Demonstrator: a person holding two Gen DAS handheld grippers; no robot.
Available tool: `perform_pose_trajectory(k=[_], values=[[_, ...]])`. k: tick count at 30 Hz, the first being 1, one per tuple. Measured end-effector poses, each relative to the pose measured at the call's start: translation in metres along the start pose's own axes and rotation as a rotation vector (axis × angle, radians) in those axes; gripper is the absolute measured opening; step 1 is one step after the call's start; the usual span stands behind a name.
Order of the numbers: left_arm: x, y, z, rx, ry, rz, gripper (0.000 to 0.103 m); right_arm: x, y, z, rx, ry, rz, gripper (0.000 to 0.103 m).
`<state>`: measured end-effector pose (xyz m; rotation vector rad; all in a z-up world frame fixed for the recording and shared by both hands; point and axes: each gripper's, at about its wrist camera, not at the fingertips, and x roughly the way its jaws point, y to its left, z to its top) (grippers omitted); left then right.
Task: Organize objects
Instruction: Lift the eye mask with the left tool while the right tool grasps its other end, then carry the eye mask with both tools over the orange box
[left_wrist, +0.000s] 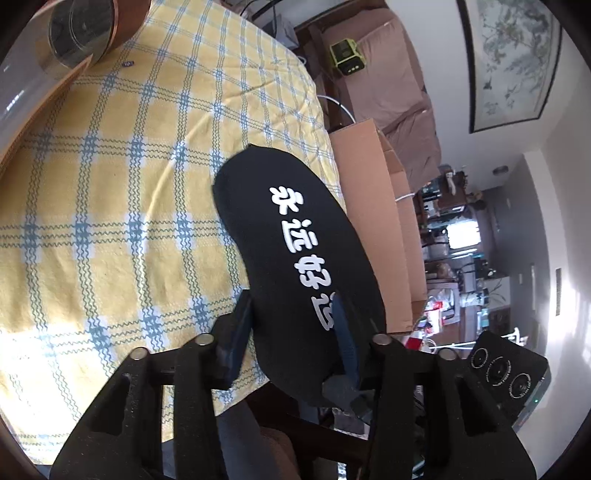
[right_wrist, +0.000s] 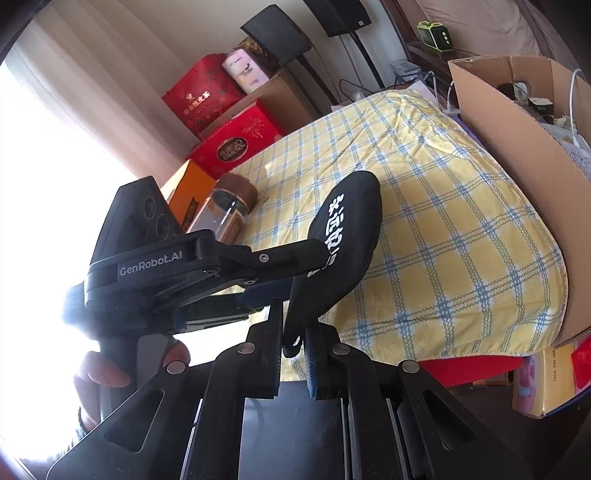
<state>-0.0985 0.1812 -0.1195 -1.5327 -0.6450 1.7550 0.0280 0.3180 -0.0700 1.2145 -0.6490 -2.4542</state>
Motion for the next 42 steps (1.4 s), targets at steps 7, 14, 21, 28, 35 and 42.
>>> perform_pose_trajectory(k=[7,14,21,28,35,42], values=[[-0.017,-0.012,-0.004,0.081,-0.057,0.076,0.016,0.002,0.011,0.004,-0.063,-0.004,-0.057,0.010],[-0.055,-0.027,-0.005,0.158,-0.139,0.109,0.016,-0.002,0.037,0.019,-0.140,-0.013,-0.056,0.010],[-0.096,-0.037,0.002,0.193,-0.207,0.122,0.015,-0.005,0.072,0.034,-0.199,-0.026,-0.029,0.010],[-0.147,-0.031,0.012,0.183,-0.286,0.141,0.015,0.003,0.117,0.051,-0.276,-0.035,0.015,0.010],[-0.198,-0.012,0.022,0.156,-0.364,0.180,0.015,0.022,0.160,0.062,-0.329,-0.026,0.081,0.010],[-0.241,0.023,0.029,0.099,-0.415,0.230,0.015,0.058,0.201,0.066,-0.358,0.029,0.153,0.010]])
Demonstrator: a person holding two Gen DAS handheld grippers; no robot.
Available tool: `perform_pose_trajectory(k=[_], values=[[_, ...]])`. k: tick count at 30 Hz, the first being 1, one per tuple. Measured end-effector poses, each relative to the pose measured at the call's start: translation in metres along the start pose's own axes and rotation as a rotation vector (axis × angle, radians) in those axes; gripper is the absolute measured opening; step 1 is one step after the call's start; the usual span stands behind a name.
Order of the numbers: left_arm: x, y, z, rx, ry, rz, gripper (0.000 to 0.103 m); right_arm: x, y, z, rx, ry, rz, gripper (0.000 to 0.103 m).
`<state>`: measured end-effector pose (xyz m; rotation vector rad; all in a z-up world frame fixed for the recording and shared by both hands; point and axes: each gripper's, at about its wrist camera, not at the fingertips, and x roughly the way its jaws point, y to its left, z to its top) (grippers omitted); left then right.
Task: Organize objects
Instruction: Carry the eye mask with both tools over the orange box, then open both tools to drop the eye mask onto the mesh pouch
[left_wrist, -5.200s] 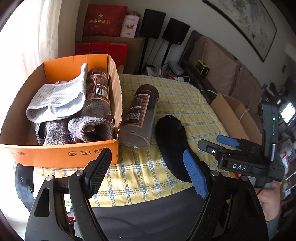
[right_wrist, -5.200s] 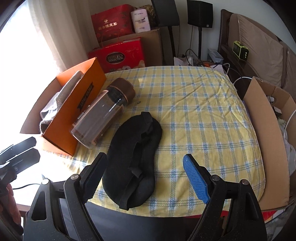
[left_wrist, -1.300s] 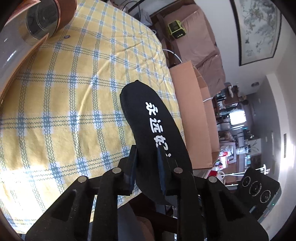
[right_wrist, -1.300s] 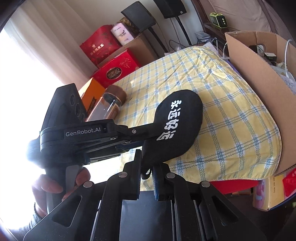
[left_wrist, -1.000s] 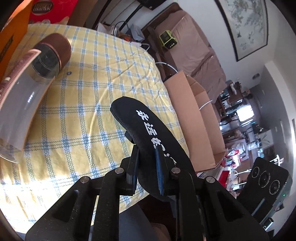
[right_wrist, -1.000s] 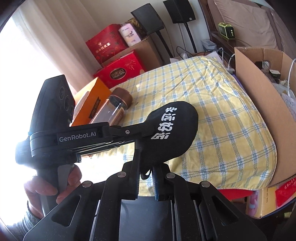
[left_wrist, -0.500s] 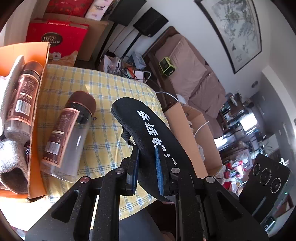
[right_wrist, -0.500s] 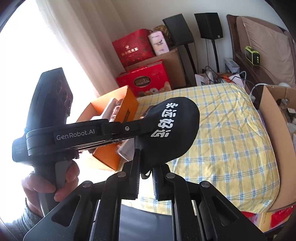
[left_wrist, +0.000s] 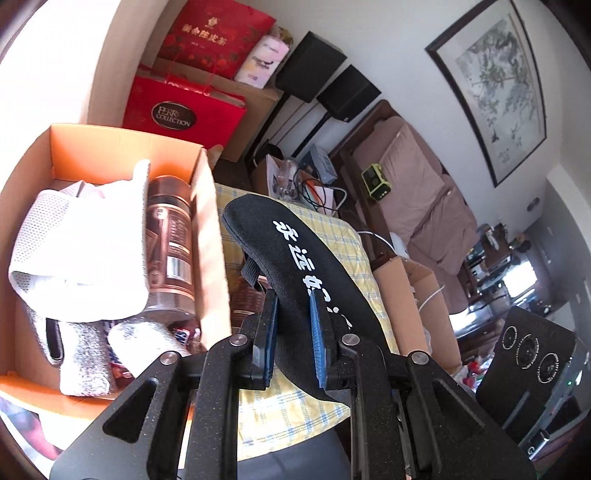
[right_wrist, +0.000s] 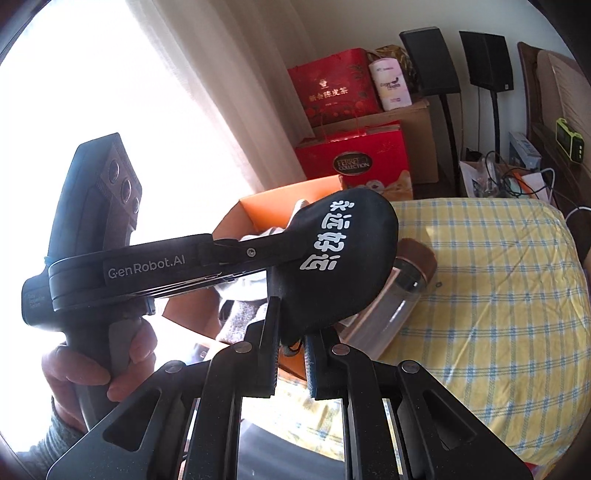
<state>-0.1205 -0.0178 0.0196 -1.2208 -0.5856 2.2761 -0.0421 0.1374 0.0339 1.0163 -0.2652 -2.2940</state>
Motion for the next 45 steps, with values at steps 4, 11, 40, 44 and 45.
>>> perform_pose_trajectory(k=[4,11,40,44,45], values=[[-0.013,0.021,0.009,-0.015,-0.021,0.040,0.015,0.025,0.018,0.011,-0.014,0.019,0.033,0.010],[-0.021,0.063,0.026,-0.047,-0.014,0.124,0.015,0.075,0.042,0.025,-0.014,0.073,0.080,0.010],[0.002,0.167,0.054,-0.077,0.031,0.475,0.018,0.165,0.068,0.026,-0.044,0.292,0.096,0.033],[-0.006,0.160,0.052,-0.087,0.005,0.465,0.036,0.131,0.057,0.033,-0.050,0.237,0.075,0.047],[-0.010,0.155,0.050,-0.088,-0.006,0.464,0.043,0.123,0.054,0.034,-0.053,0.225,0.065,0.050]])
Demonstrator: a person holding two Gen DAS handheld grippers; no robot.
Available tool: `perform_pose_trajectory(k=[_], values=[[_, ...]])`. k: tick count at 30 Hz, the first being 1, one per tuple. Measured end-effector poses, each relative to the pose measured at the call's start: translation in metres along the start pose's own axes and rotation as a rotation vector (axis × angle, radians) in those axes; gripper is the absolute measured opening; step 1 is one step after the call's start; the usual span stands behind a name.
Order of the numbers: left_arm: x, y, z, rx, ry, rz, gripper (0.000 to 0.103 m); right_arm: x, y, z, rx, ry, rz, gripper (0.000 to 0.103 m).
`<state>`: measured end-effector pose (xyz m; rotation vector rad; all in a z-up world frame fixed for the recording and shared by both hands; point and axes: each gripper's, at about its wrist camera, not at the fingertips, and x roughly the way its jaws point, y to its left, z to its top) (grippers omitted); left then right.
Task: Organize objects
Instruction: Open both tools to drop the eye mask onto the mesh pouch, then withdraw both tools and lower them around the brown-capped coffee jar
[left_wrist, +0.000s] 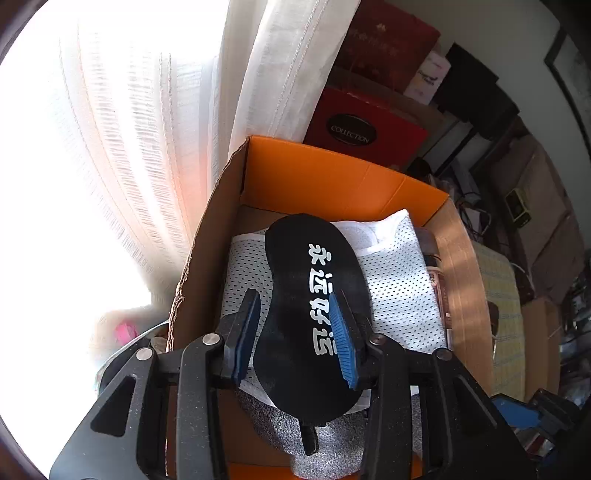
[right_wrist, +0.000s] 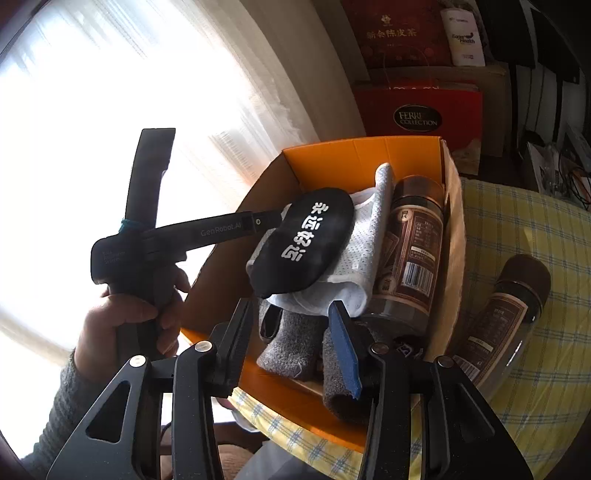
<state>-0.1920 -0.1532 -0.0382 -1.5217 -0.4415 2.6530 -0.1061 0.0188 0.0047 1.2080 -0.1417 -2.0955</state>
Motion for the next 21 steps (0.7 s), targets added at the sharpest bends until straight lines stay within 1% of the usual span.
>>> perform_pose_trajectory(k=[1,2,3,4,6,9,11,15,18,21], values=[[-0.005,-0.003,-0.002,-0.002,-0.012,-0.010,0.050,-0.009,-0.003,-0.002,-0.005,-0.013,-0.014,0.051],[-0.011,-0.006,-0.005,-0.002,-0.020,-0.030,0.054,-0.018,-0.003,-0.004,-0.012,-0.028,-0.033,0.054],[-0.016,-0.011,-0.008,-0.001,-0.021,-0.054,0.063,-0.022,0.000,-0.002,-0.015,-0.041,-0.053,0.058],[-0.021,-0.016,-0.011,0.005,-0.022,-0.074,0.067,-0.029,-0.005,-0.002,-0.015,-0.051,-0.075,0.061],[-0.029,-0.031,-0.018,0.040,-0.022,-0.092,0.071,-0.042,-0.015,-0.005,-0.009,-0.073,-0.110,0.070],[-0.040,-0.055,-0.030,0.100,-0.023,-0.116,0.080,-0.059,-0.033,-0.011,0.021,-0.085,-0.138,0.074],[-0.047,-0.070,-0.036,0.128,-0.020,-0.141,0.080,-0.064,-0.045,-0.014,0.043,-0.087,-0.151,0.075],[-0.058,-0.098,-0.052,0.189,-0.019,-0.165,0.080,-0.080,-0.064,-0.027,0.074,-0.096,-0.177,0.083],[-0.066,-0.117,-0.068,0.238,-0.021,-0.177,0.080,-0.089,-0.079,-0.034,0.102,-0.102,-0.188,0.086],[-0.075,-0.131,-0.087,0.274,-0.016,-0.213,0.080,-0.089,-0.098,-0.035,0.130,-0.090,-0.207,0.086]])
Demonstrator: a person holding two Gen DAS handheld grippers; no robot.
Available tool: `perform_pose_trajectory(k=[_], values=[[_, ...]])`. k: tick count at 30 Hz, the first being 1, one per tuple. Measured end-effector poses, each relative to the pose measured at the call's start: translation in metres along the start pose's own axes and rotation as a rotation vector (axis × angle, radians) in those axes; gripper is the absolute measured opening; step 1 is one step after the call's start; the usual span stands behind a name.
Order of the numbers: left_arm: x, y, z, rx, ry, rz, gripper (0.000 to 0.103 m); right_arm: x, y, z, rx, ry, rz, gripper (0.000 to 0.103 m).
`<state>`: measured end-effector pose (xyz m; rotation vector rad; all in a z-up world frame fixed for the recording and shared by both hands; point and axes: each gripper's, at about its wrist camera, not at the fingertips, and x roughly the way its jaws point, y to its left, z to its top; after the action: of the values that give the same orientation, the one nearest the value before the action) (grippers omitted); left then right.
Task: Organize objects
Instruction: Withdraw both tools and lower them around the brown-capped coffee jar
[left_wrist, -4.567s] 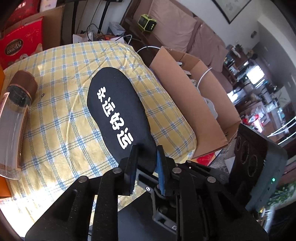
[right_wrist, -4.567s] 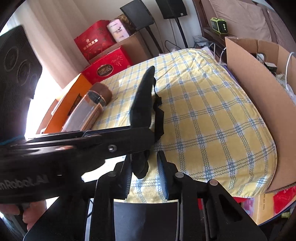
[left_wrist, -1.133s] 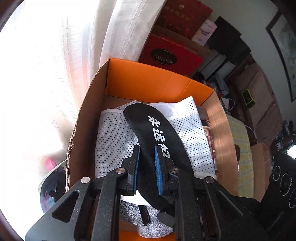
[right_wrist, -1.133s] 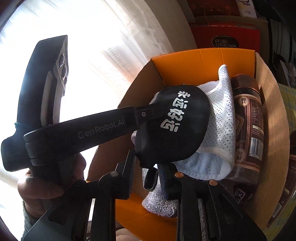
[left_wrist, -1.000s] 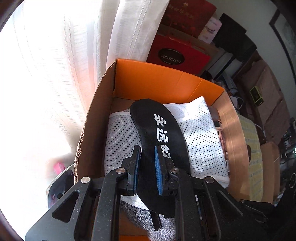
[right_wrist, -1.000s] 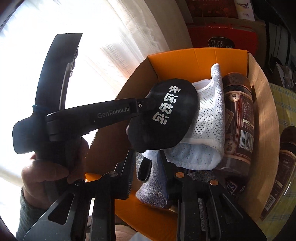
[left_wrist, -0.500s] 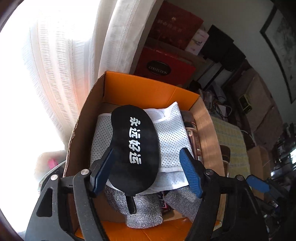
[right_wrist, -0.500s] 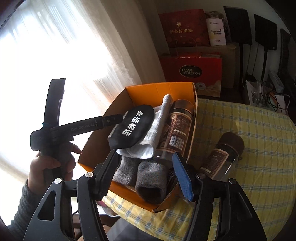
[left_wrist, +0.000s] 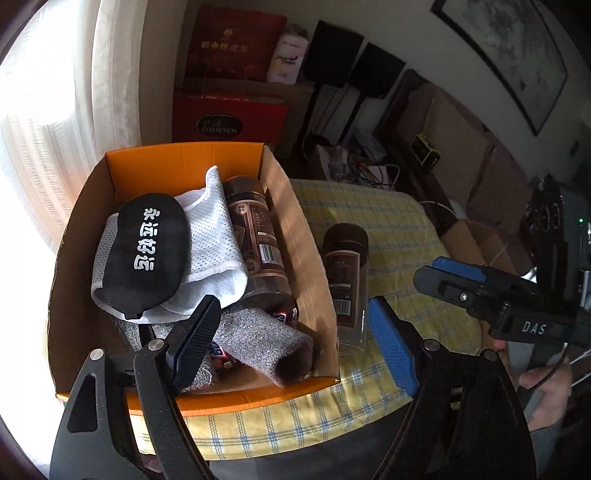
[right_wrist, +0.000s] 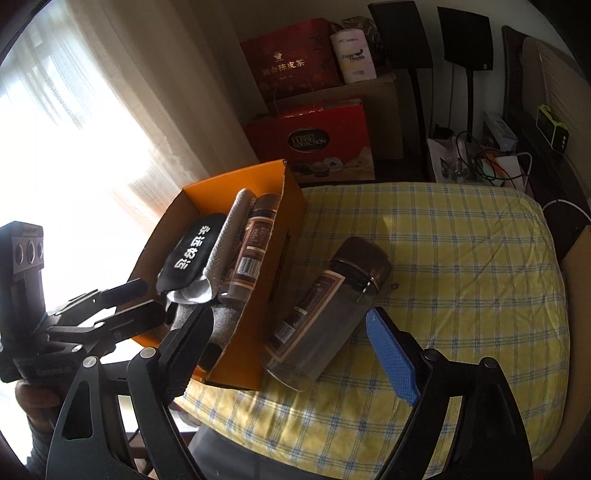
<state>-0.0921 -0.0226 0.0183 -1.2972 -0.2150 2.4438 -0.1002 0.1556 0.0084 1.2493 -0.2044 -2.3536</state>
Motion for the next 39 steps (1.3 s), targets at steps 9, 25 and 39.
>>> perform_pose_trajectory(k=[9,25,39], values=[[0.008,-0.012,-0.030,-0.042,0.020,-0.032,0.080,0.049,-0.042,0.006,0.090,0.066,-0.103,0.086],[0.023,-0.011,-0.038,-0.059,0.033,-0.029,0.080,0.110,-0.040,0.002,0.110,0.131,-0.132,0.086],[0.026,-0.064,-0.046,0.051,0.035,-0.080,0.080,0.043,-0.107,-0.037,0.199,0.088,-0.164,0.088]])
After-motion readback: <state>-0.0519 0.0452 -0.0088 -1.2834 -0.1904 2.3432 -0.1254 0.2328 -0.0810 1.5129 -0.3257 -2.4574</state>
